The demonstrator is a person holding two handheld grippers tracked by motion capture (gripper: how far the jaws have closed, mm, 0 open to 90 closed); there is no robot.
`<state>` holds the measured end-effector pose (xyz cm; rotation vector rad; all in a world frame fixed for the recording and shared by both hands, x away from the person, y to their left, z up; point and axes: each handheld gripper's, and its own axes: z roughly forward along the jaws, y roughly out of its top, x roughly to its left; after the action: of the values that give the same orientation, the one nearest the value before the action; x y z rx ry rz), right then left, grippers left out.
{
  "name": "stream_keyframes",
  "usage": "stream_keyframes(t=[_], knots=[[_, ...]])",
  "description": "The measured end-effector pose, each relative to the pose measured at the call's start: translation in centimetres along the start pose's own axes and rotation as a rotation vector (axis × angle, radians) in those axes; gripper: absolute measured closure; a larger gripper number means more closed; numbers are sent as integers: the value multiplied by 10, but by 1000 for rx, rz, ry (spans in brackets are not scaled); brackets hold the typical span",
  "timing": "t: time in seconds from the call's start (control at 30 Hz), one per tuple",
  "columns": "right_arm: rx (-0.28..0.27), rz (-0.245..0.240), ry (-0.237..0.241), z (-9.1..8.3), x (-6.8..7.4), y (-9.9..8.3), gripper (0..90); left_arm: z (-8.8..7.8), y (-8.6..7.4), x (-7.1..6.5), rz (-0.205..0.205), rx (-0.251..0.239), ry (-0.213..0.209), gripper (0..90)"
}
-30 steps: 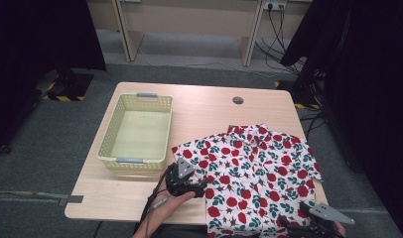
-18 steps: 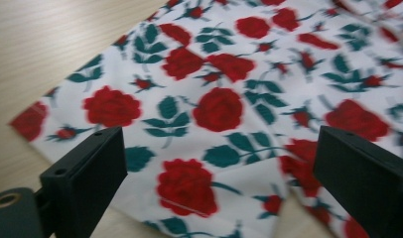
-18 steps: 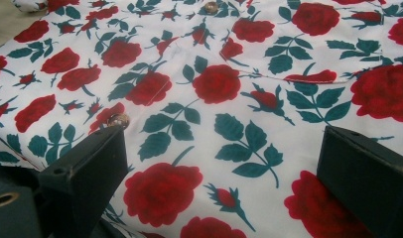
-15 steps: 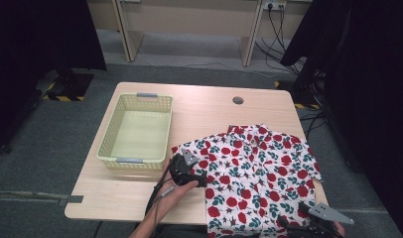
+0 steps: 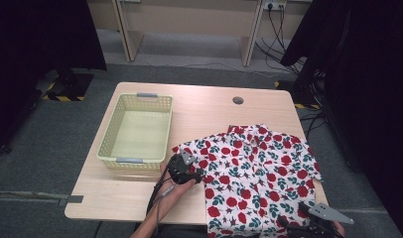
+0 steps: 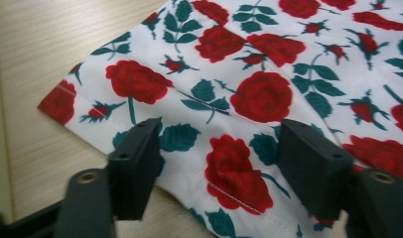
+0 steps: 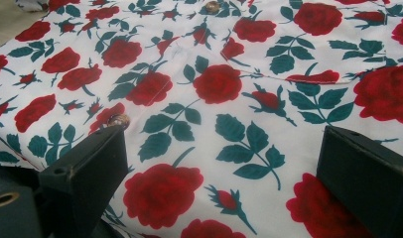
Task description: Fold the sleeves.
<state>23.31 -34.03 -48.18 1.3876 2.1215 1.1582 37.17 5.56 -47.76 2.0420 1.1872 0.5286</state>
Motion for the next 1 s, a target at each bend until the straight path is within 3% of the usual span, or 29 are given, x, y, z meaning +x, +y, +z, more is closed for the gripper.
stream_keyframes(t=[0.07,0.17,0.23,0.37,0.57,0.73,0.77,0.83,0.9,1.0], knots=[[0,-2,-2,0,0,0,60,0,0,2,8,-16,-3,501],[-1,-1,-3,0,0,0,60,0,-1,6,12,-30,-13,635],[-3,-3,-2,0,0,0,60,-1,0,7,16,-25,-39,709],[1,1,0,1,0,0,60,1,0,2,60,-43,-29,820],[-4,-1,0,0,0,0,61,0,8,-4,101,-69,-29,845],[-2,-1,-2,0,-1,0,61,-8,23,-12,129,-124,-42,842],[-2,-2,-2,1,-1,0,61,-9,26,-16,136,-130,-52,841],[-2,-3,-1,1,-1,-1,61,-9,31,-26,119,-138,-111,840],[-2,-1,-1,0,-1,0,61,-6,35,-36,150,-137,-120,840],[-6,5,-1,-1,-2,0,61,-1,40,-50,159,-134,-159,835]])
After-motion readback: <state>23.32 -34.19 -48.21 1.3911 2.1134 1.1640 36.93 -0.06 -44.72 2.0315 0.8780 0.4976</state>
